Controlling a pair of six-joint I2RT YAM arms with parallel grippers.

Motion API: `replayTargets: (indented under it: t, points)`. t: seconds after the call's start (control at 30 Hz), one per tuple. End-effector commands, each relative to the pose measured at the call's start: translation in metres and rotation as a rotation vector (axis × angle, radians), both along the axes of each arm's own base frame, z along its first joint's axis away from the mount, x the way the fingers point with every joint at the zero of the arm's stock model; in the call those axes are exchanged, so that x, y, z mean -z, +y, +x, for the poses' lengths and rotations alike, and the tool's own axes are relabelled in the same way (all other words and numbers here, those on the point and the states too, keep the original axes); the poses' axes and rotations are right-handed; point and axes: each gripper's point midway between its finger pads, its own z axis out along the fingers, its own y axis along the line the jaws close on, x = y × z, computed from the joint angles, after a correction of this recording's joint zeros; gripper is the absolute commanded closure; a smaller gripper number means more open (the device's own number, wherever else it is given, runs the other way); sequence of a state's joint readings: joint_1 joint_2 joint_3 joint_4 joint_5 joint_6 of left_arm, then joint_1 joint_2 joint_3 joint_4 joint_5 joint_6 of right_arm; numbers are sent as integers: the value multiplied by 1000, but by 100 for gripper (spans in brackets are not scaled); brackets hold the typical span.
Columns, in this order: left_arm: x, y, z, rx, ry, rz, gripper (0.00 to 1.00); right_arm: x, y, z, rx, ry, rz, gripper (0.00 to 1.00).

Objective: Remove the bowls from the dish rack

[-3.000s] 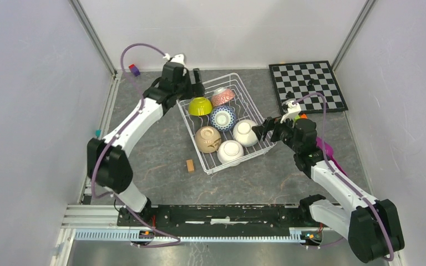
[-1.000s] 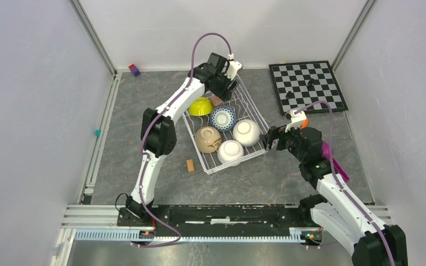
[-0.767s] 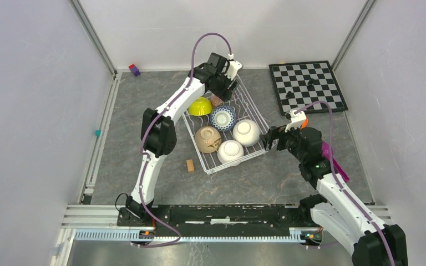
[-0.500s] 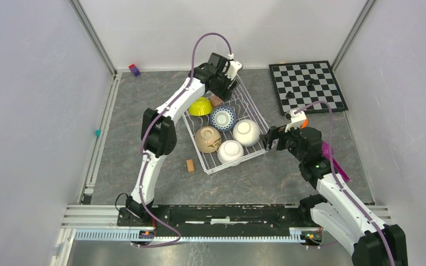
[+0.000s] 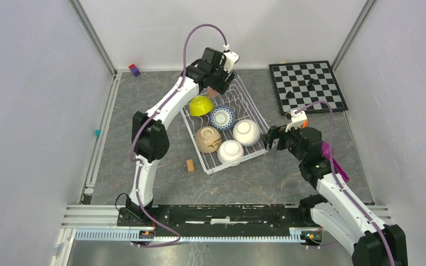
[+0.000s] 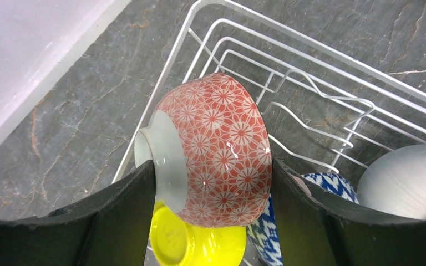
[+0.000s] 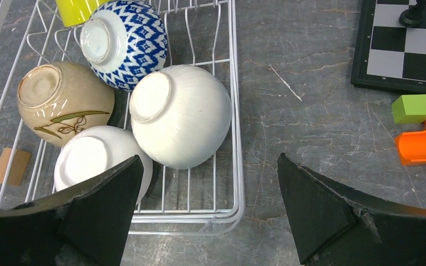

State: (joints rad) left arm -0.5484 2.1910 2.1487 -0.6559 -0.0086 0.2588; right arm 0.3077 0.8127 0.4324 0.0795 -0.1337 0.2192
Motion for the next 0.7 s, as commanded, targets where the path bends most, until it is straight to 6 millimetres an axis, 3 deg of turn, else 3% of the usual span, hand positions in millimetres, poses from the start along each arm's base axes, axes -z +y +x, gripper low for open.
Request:
replayTargets:
  t: [0.0, 0.4, 0.67]
  points:
    - [-76, -11, -6, 18, -132, -170, 55, -17, 0, 3, 4, -46, 3, 2]
    - [-110, -20, -50, 38, -9, -503, 54, -23, 4, 4, -3, -52, 26, 2]
    - [-144, -26, -89, 142, 168, -864, 54, -64, 27, 12, -79, -115, 162, 9]
